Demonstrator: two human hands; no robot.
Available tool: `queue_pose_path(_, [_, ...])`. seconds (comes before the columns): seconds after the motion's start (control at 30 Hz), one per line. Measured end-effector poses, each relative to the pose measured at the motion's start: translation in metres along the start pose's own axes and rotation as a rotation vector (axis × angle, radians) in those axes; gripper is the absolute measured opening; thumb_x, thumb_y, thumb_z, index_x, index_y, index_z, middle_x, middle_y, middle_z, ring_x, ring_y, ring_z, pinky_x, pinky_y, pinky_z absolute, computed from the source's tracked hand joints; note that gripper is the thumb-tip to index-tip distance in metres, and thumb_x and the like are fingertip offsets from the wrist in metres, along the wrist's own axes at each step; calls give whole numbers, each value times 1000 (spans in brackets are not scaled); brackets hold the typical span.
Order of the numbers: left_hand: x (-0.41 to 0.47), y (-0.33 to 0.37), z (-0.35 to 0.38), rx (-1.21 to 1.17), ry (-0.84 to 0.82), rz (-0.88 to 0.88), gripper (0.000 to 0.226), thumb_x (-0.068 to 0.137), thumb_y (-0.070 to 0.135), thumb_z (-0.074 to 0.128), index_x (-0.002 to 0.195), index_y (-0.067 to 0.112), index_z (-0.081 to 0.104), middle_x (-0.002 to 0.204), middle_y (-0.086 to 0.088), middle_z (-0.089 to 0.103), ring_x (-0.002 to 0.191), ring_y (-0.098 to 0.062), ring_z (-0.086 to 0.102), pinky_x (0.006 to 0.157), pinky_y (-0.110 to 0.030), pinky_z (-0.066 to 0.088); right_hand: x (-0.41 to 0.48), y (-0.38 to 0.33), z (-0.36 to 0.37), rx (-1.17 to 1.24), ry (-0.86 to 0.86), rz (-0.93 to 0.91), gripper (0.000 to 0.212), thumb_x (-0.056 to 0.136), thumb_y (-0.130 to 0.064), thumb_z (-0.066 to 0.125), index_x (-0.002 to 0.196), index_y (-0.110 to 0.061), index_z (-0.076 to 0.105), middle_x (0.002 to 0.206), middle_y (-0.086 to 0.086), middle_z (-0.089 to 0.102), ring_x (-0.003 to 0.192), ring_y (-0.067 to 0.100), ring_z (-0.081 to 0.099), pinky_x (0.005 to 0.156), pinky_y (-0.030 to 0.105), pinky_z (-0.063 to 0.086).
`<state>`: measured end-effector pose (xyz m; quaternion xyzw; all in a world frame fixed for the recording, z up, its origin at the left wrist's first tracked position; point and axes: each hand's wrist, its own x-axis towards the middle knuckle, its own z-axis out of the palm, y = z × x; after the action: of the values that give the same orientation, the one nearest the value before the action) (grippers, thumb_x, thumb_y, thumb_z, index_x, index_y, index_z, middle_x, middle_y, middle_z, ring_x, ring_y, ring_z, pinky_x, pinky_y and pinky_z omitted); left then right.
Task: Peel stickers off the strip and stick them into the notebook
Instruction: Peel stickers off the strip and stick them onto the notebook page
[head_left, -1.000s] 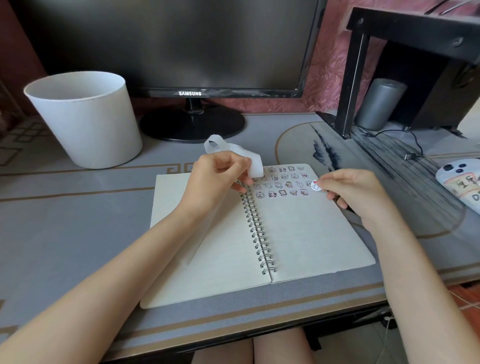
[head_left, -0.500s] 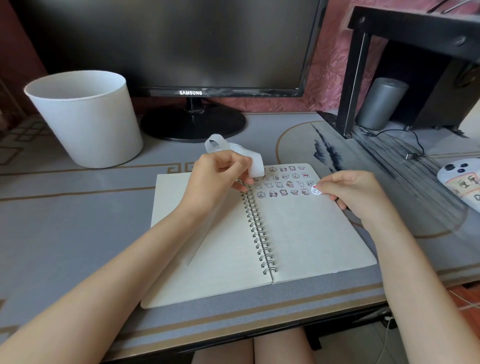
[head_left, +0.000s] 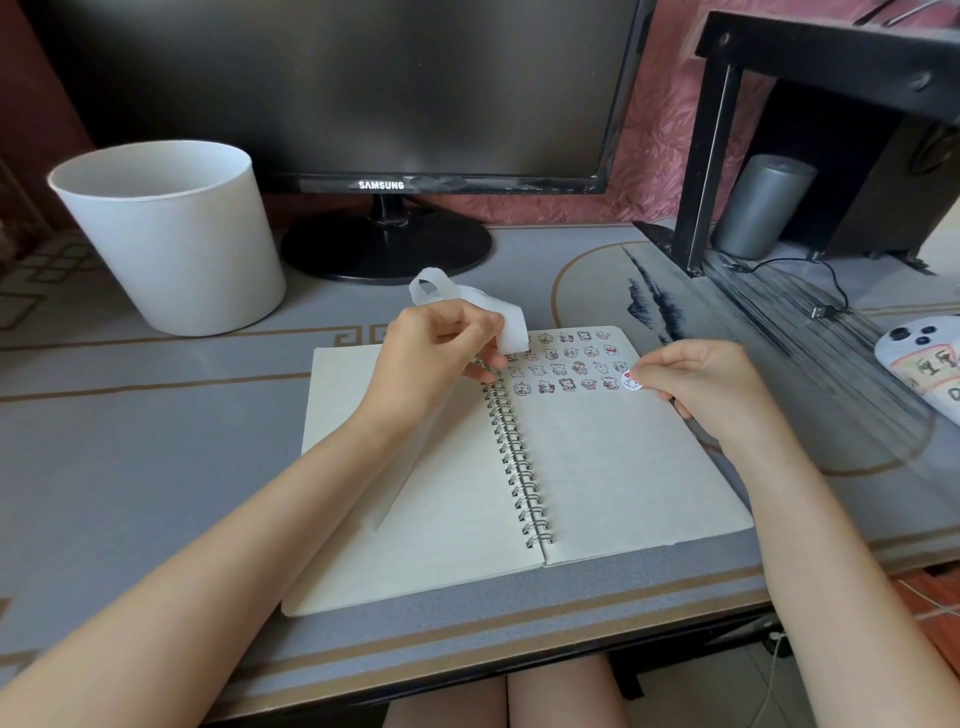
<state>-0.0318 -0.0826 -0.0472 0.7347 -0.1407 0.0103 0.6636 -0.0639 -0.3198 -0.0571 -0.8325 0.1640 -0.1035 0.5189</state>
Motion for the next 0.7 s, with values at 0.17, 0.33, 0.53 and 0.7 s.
queue_pose_path(0.17, [0, 1, 0, 2, 3, -4, 22, 95, 8, 56, 80, -4, 66, 63, 0, 65, 59, -6, 63, 60, -20, 55, 1, 1, 1, -15, 8, -22, 11, 77, -4, 71, 71, -13, 68, 57, -2, 60, 40, -1, 45, 40, 11, 30])
queue_pose_path(0.33, [-1, 2, 0, 1, -6, -4, 22, 95, 9, 55, 77, 1, 65, 65, -1, 65, 59, -6, 63, 60, -20, 56, 0, 3, 4, -16, 33, -37, 4, 76, -6, 72, 79, -10, 70, 61, -2, 62, 38, -3, 45, 47, 20, 32])
queue_pose_path(0.53, [0, 2, 0, 1, -8, -4, 23, 95, 9, 55, 75, 3, 65, 64, -1, 66, 59, -7, 64, 60, -21, 56, -1, 4, 5, -64, 45, -57, 5, 76, -9, 73, 78, -12, 70, 65, -2, 64, 45, -3, 49, 46, 16, 36])
queue_pose_path(0.7, [0, 1, -1, 5, -8, -1, 24, 95, 9, 56, 73, 6, 66, 62, 2, 66, 61, -8, 64, 61, -21, 56, -3, 4, 4, -42, 43, -58, 10, 75, -9, 76, 80, -13, 68, 71, 1, 64, 60, 12, 54, 60, 26, 41])
